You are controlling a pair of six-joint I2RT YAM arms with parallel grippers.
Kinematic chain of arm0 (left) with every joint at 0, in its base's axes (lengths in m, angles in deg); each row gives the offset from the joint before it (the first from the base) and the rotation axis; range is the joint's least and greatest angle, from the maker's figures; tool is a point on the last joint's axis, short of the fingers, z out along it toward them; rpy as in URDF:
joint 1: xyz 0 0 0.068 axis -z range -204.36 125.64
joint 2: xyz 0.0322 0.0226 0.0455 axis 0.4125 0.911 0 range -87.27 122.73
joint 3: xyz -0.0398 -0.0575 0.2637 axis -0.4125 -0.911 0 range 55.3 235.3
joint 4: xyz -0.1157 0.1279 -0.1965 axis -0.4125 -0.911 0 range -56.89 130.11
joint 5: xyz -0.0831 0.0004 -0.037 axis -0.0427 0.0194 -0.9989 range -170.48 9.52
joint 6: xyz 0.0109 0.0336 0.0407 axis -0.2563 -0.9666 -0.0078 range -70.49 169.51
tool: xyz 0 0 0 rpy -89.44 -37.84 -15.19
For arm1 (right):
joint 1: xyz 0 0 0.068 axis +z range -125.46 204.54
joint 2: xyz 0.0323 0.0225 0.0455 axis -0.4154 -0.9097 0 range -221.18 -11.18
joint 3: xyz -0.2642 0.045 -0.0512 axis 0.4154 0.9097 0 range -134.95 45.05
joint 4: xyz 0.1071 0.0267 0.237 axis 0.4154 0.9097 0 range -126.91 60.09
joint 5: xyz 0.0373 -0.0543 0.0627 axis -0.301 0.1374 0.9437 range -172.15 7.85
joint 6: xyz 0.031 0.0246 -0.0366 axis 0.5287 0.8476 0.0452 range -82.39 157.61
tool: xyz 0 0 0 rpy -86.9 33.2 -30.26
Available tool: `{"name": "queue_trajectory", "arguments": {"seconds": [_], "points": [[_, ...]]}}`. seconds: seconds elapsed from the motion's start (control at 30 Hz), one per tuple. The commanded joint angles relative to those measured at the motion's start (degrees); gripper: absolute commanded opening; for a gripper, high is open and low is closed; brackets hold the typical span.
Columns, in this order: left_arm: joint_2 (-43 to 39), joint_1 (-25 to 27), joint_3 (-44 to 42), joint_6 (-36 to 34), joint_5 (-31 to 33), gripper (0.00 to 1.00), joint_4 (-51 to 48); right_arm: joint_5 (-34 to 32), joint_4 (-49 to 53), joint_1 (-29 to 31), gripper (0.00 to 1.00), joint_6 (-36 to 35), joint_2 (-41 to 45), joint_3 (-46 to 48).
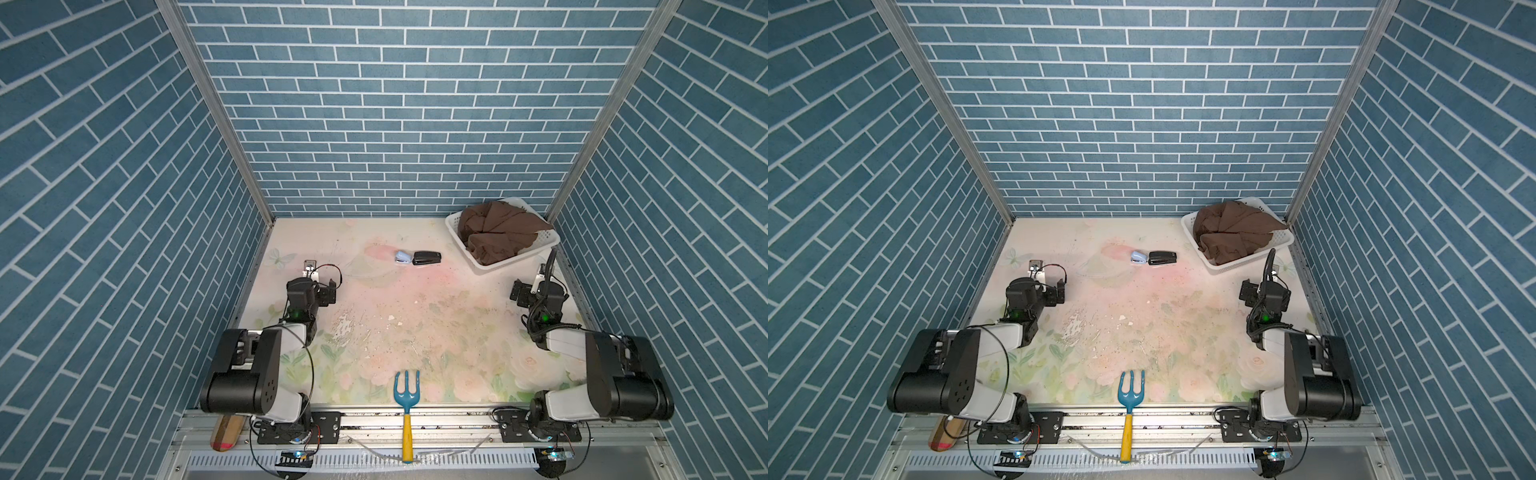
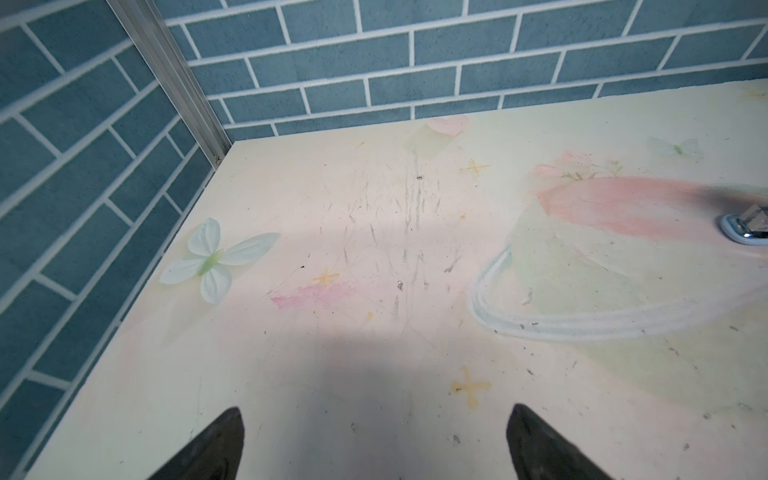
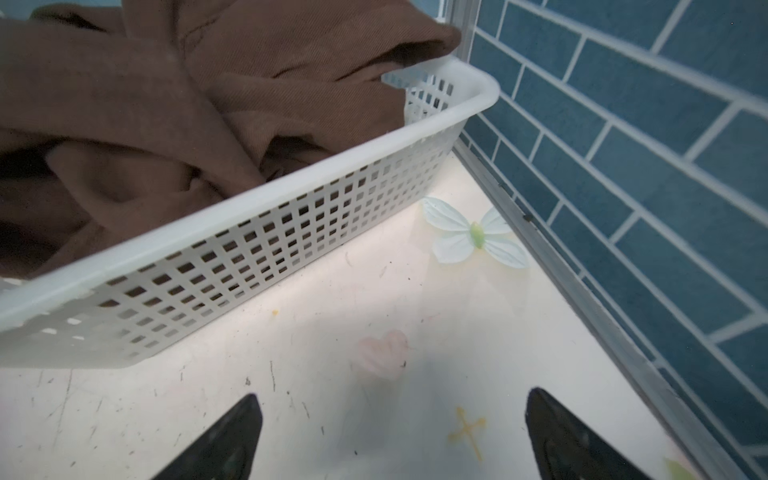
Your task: Fold and stack the trousers
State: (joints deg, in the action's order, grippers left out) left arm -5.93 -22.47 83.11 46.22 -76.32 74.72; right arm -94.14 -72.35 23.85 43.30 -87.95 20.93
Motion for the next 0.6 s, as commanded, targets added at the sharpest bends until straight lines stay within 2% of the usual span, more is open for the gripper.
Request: {"name": "queue_trajectory", "arguments": {"seconds": [0.0, 0.07, 0.17, 0.23, 0.27, 0.3, 0.4, 0.57], "points": [[-6.4, 0.1, 5.8, 4.9, 5.5, 0.99, -13.9, -4.7, 16.8, 0.7, 0.99, 0.0, 8.0, -9.0], [-9.6, 0.1, 7.0, 11.8, 10.5, 0.99, -18.5, -9.0, 24.0, 1.6, 0.99, 0.5, 10.1, -12.9], [-14.2, 0.0, 9.7, 27.6, 19.1, 0.99, -30.1, -14.6, 27.5, 3.9, 0.99, 0.8, 12.5, -15.6], [-16.9, 0.0, 14.5, 40.5, 24.9, 0.99, -45.4, -16.9, 33.1, 4.6, 0.99, 3.7, 12.7, -19.1], [-18.2, -0.1, 17.2, 43.4, 26.0, 0.99, -52.6, -17.4, 36.1, 4.6, 0.99, 5.3, 12.2, -21.1], [-19.5, 0.0, 19.4, 43.3, 26.8, 0.99, -56.9, -16.9, 39.6, 4.6, 0.99, 6.8, 11.0, -23.7], [-24.3, -0.1, 20.8, 40.9, 27.2, 0.99, -59.5, -11.9, 46.7, 4.6, 0.99, 7.8, 5.2, -30.8], [-31.7, -0.2, 20.7, 36.4, 21.7, 0.99, -59.5, -1.5, 54.5, 4.8, 0.96, 7.6, -7.8, -44.2]]}}
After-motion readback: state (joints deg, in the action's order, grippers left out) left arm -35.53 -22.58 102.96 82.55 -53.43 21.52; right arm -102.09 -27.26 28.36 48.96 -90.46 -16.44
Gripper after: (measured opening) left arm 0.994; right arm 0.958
